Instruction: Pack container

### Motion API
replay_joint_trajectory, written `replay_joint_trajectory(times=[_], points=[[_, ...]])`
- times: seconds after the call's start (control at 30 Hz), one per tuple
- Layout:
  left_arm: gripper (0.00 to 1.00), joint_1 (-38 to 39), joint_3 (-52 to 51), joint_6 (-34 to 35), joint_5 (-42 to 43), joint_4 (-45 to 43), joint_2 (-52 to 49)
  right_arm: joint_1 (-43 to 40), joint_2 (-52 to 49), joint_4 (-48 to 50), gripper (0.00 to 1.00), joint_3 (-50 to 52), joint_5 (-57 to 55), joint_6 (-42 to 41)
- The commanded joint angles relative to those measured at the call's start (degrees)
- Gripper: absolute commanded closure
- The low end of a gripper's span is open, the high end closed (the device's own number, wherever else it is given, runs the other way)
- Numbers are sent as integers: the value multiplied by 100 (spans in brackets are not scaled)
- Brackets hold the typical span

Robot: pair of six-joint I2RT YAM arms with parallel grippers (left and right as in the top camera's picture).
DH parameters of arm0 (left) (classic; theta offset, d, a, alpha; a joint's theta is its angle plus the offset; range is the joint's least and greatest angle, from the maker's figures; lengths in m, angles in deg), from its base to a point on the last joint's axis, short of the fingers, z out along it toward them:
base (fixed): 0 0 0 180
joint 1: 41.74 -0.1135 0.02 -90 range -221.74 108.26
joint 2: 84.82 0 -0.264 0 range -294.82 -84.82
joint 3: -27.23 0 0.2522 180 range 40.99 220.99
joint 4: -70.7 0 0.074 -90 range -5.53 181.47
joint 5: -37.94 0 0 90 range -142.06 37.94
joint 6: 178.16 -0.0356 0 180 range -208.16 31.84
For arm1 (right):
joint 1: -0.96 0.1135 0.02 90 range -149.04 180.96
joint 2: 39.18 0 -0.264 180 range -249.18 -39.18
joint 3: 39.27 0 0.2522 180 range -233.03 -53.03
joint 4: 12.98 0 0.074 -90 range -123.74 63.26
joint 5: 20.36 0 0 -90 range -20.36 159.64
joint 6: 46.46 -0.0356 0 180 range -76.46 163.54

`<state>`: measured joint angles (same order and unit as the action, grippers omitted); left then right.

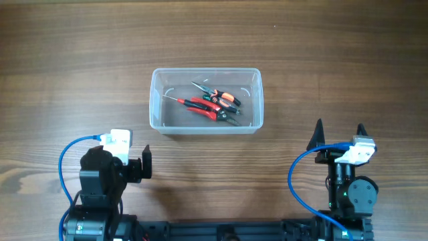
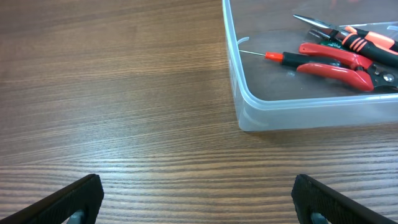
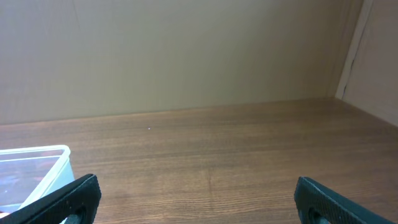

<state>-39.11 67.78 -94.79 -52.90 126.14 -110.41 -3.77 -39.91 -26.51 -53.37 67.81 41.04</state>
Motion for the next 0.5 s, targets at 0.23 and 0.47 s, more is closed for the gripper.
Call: replay_joint_trajectory(times=[0.23,0.47], points=[[0,15,-33,-63,-33,7,13,37,59,50,0,2,-118,-107],[0,-7,-33,452,1252,-142,645,39,59,50,0,2,-118,-107]])
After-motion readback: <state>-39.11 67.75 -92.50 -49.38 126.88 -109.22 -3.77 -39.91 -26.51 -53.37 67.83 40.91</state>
